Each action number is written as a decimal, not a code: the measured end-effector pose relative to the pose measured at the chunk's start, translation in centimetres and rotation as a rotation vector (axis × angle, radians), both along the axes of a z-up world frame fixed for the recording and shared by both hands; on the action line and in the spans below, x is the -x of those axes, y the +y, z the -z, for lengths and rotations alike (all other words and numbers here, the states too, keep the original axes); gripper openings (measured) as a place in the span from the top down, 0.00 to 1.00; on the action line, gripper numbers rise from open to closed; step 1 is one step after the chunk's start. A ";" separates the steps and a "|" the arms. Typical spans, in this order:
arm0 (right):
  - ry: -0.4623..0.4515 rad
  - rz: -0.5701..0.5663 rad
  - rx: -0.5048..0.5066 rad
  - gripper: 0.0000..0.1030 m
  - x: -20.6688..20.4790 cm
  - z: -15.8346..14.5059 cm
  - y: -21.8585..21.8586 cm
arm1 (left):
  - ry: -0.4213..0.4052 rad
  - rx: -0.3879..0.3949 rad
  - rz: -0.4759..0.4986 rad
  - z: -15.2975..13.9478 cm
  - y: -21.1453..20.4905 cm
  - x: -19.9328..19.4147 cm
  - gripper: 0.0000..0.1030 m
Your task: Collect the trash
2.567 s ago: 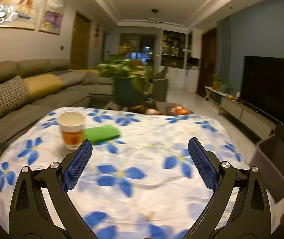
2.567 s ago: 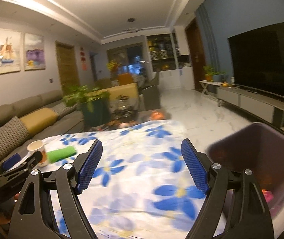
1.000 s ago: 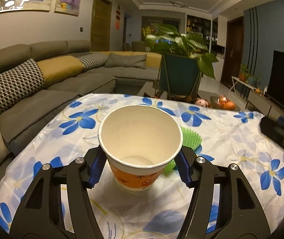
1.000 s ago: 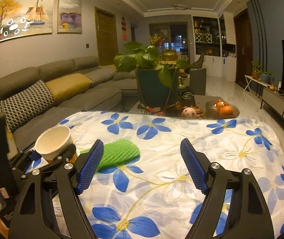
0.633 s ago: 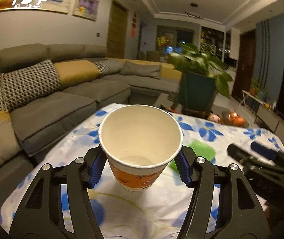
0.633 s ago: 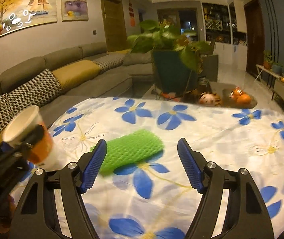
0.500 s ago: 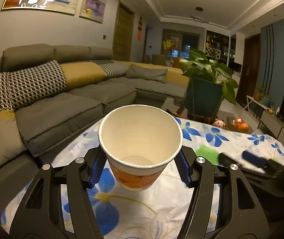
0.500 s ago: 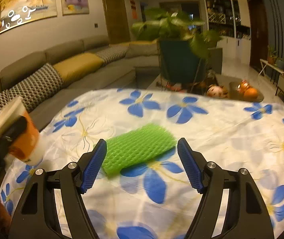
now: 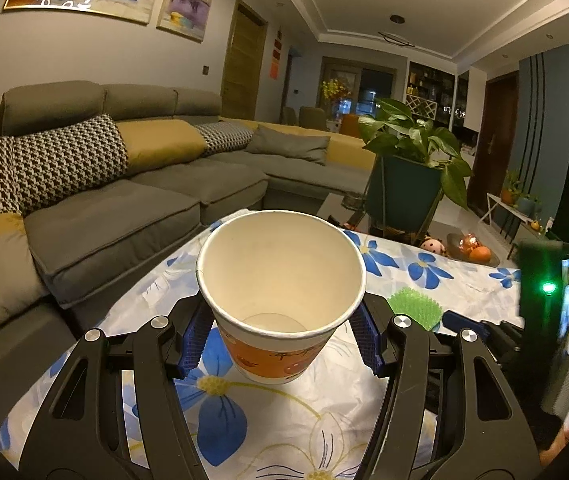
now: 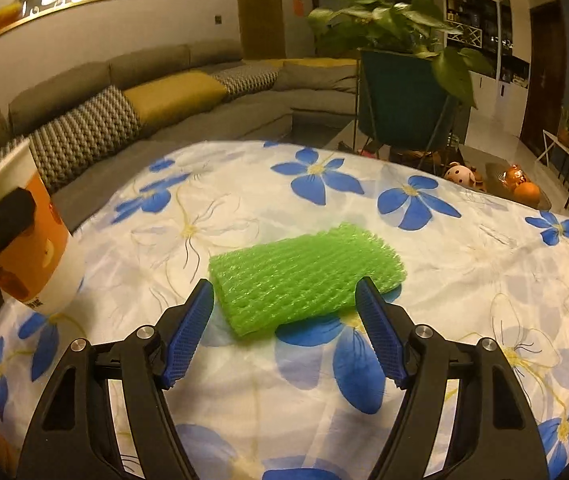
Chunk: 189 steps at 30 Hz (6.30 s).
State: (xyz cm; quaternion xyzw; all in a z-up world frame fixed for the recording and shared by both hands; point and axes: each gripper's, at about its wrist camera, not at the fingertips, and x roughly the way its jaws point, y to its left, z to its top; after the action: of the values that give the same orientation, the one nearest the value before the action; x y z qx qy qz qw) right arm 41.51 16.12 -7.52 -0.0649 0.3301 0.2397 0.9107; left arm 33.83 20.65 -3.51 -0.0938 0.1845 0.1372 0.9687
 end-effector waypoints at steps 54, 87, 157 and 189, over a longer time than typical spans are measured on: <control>-0.205 0.269 -0.164 0.95 14.3 -10.2 -22.8 | -0.055 -0.086 0.314 -4.9 -19.2 6.9 0.41; -0.280 0.823 -0.157 0.95 26.4 -7.8 -49.7 | -0.106 -0.072 0.853 -4.6 -47.2 9.6 0.41; -0.403 0.764 0.035 0.06 40.7 -8.6 -33.9 | -0.082 -0.133 0.455 -3.6 -27.7 27.3 0.09; -0.483 0.753 0.029 0.06 49.0 -10.0 -29.0 | -0.114 -0.085 0.444 -3.8 -22.9 35.2 0.09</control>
State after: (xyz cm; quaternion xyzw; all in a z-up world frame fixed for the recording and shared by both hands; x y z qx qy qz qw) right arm -7.48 -12.86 2.53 -0.0071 0.1118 -0.1354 0.9844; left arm -1.33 -2.24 0.30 -0.0178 0.1395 -0.0770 0.9871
